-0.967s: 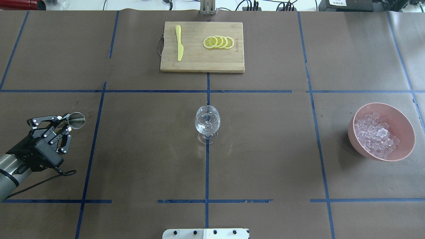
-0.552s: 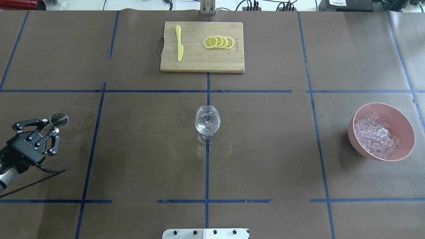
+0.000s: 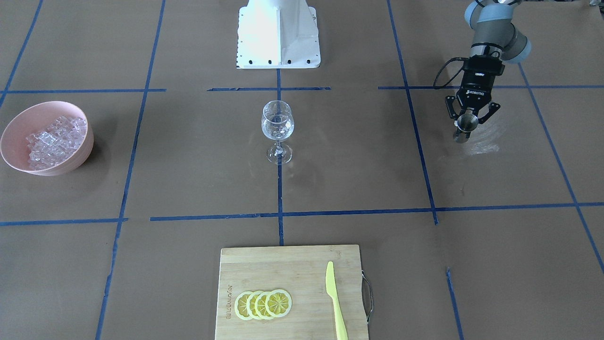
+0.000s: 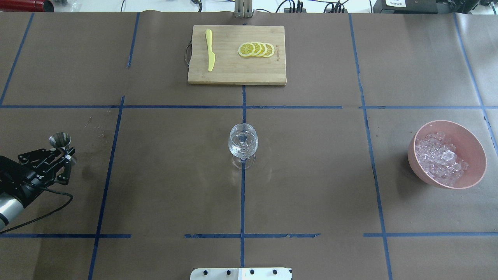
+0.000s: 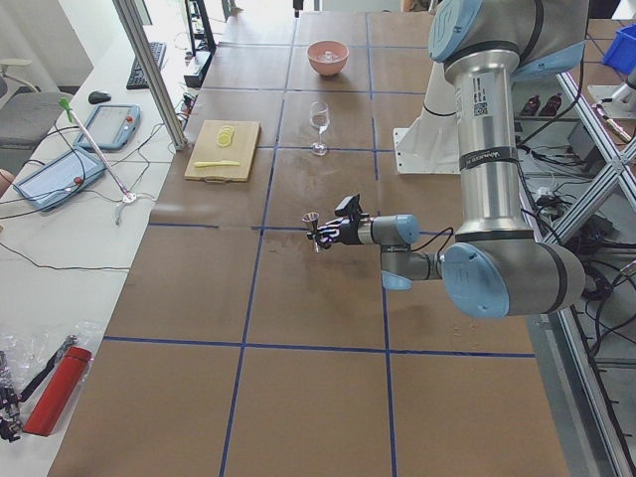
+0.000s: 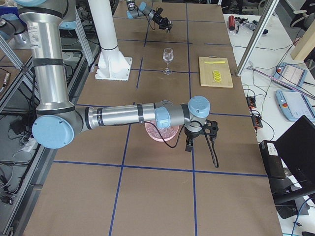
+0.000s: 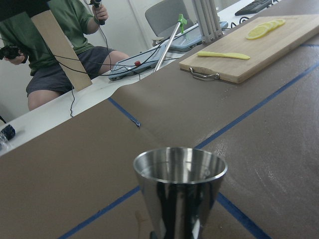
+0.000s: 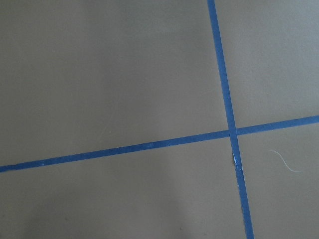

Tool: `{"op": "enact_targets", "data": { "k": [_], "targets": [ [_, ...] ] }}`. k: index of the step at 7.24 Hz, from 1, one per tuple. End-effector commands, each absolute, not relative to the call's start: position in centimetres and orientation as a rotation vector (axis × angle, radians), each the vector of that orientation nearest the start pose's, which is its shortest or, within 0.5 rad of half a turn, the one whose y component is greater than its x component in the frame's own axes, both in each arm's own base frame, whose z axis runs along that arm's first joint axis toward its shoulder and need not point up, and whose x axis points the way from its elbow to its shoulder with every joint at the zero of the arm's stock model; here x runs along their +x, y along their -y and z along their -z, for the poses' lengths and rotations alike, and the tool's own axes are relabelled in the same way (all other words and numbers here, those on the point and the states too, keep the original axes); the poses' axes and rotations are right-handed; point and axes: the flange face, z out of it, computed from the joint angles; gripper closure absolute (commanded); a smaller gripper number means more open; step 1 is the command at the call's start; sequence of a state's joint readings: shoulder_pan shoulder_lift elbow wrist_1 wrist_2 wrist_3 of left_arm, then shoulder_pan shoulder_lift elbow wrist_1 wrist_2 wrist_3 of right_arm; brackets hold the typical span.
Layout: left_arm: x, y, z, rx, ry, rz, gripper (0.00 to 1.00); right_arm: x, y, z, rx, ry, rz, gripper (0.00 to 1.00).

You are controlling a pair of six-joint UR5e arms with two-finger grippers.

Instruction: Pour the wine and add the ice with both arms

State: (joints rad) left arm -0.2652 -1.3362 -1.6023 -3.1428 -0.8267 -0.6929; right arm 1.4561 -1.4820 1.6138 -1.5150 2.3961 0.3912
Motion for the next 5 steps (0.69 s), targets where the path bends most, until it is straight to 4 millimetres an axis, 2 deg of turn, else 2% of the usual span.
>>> {"op": "enact_targets", "data": {
  "k": [1,2,3,5],
  "targets": [
    [31.6,29.4,-57.3,1.182,-0.822,0.135,1.00,-0.2,54.1,-58.1,-0.033,0.842,-0.181,0.00],
    [31.3,29.8,-57.3,1.209,-0.799,0.189,1.00,-0.2,54.0,-58.0,-0.031,0.843,-0.180,0.00],
    [31.0,29.9,-59.2,1.205,-0.767,0.224,1.00,-0.2,54.0,-58.0,-0.030,0.843,-0.180,0.00],
    [31.5,30.2,-58.8,1.229,-0.757,0.260,1.00,-0.2,54.0,-58.0,-0.031,0.843,-0.180,0.00]
  ]
}}
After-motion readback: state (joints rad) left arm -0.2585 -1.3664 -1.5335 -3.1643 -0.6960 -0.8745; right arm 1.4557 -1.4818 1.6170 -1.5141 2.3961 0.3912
